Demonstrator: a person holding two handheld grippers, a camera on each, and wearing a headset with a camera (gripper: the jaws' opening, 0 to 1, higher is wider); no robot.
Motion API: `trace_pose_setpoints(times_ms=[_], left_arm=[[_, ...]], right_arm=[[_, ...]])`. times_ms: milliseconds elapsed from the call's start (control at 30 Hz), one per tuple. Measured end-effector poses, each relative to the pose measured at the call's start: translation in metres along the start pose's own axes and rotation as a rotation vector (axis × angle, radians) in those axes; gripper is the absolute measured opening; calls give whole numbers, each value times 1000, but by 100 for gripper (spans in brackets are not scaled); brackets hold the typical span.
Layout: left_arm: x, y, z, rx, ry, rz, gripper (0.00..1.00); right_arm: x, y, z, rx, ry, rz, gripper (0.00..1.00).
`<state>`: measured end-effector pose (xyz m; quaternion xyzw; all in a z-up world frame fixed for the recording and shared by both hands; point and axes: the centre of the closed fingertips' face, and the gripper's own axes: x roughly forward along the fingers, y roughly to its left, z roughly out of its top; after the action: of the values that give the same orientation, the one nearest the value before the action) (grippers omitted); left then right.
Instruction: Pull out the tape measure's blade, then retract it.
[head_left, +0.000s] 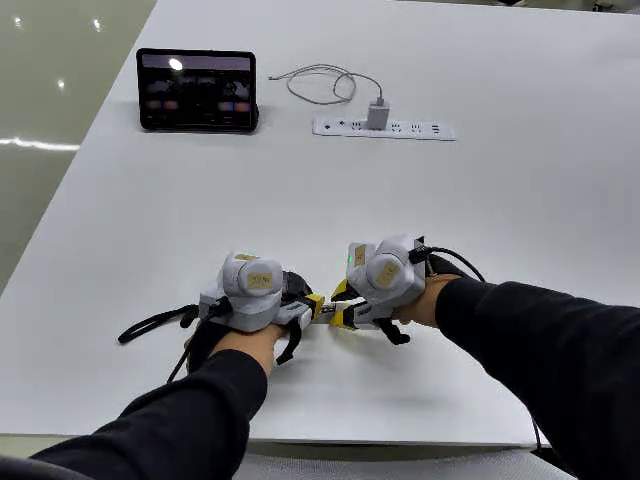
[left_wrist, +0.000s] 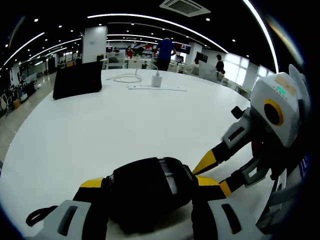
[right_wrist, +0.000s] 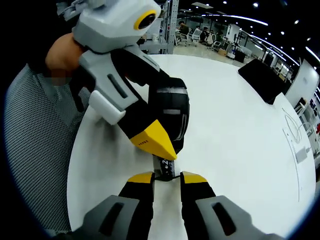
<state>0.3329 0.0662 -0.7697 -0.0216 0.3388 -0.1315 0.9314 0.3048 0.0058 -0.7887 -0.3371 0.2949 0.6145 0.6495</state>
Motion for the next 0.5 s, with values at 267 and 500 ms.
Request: trace_pose_setpoints(times_ms=[267,500], left_arm=[[0,0,0,-8,-1,-2,64],[-1,0,0,-6,0,-3,64]], right_arm=[[-5,-3,2,114,-39,12,14],[-5,-2,3,149,-32,20,13]])
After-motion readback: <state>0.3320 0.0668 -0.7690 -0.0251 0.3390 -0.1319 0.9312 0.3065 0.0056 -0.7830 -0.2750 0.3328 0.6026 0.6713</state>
